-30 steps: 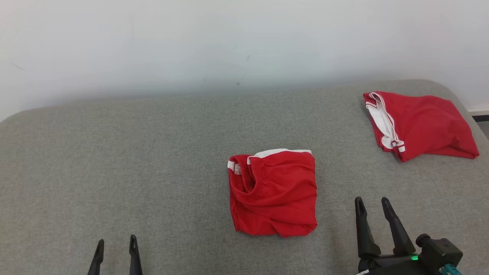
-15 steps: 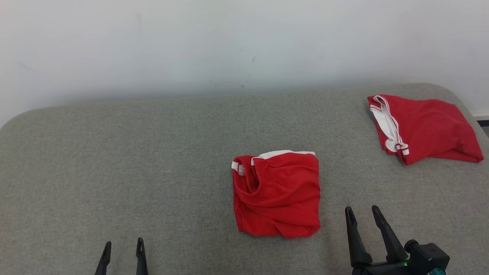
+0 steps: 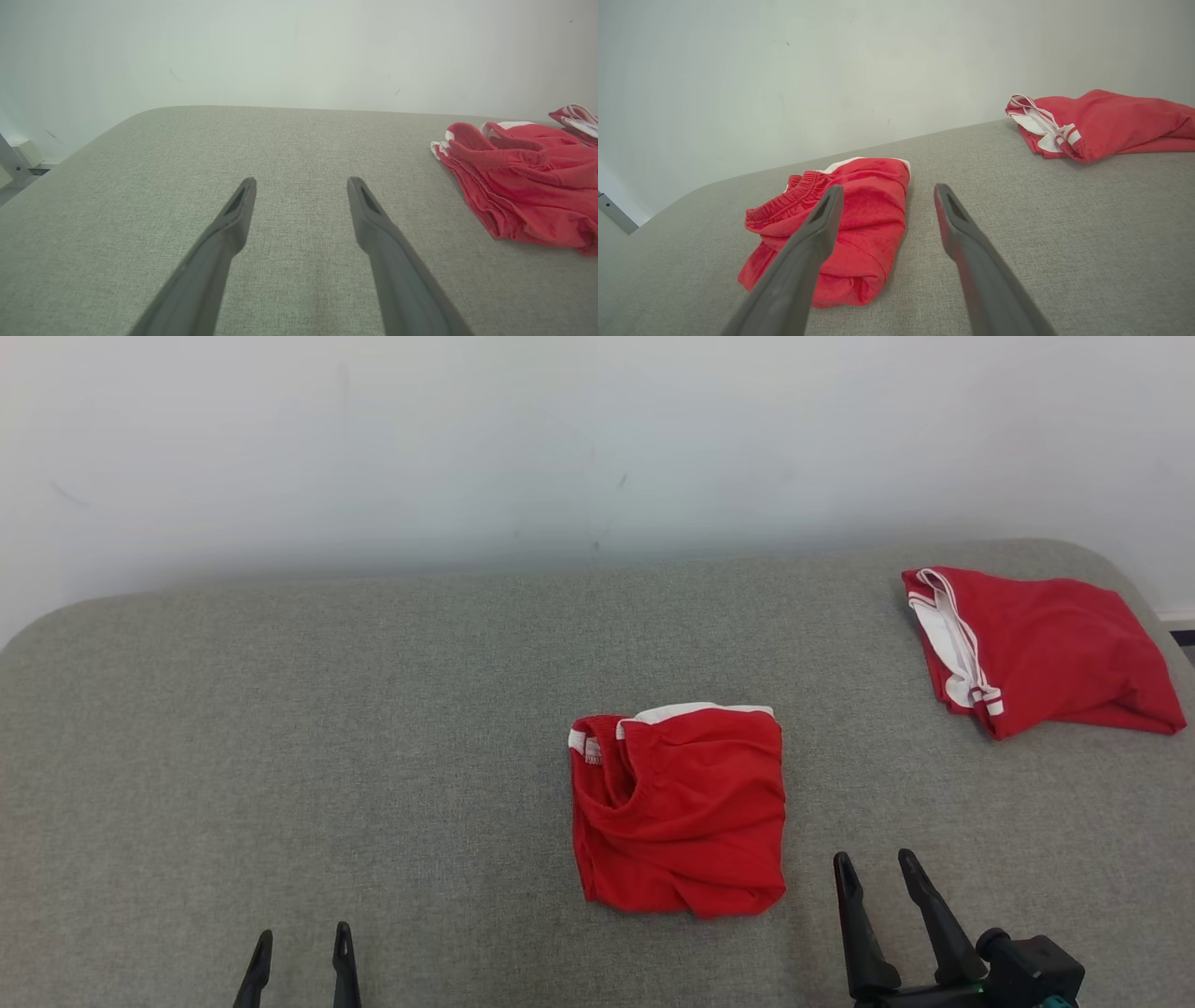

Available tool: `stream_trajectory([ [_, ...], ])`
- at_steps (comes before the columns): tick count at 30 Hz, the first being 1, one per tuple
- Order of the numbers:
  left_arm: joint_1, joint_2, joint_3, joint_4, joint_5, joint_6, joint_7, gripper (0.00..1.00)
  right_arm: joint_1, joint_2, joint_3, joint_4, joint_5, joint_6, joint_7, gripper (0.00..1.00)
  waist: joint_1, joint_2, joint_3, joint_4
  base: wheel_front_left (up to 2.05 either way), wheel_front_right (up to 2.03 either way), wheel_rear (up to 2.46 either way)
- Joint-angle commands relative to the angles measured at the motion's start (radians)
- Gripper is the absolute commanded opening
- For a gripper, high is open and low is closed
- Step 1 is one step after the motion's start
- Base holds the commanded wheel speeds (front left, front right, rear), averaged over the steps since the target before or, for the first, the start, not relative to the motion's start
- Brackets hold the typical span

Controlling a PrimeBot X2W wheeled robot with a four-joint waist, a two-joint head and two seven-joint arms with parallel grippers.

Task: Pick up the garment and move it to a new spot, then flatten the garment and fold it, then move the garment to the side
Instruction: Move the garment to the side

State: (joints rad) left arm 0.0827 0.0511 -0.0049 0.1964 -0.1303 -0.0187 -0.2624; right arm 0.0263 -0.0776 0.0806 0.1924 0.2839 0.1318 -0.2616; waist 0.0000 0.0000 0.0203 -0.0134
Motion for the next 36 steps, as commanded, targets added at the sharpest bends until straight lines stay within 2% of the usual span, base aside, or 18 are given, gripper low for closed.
stream_trajectory([
  [1, 0.002, -0.001, 0.001, 0.002, 0.006, -0.003, -0.003, 1.0, 0.011, 0.004, 0.003, 0.002, -0.008, -0.002, -0.004, 1.0, 0.0, 0.0, 0.0, 0.0, 0.0, 0.0, 0.0],
  [36, 0.004, -0.002, 0.001, 0.0, -0.005, -0.003, -0.003, 1.0, 0.013, 0.006, 0.005, 0.004, -0.01, -0.002, -0.004, 1.0, 0.0, 0.0, -0.002, 0.006, 0.0, 0.0, 0.0],
])
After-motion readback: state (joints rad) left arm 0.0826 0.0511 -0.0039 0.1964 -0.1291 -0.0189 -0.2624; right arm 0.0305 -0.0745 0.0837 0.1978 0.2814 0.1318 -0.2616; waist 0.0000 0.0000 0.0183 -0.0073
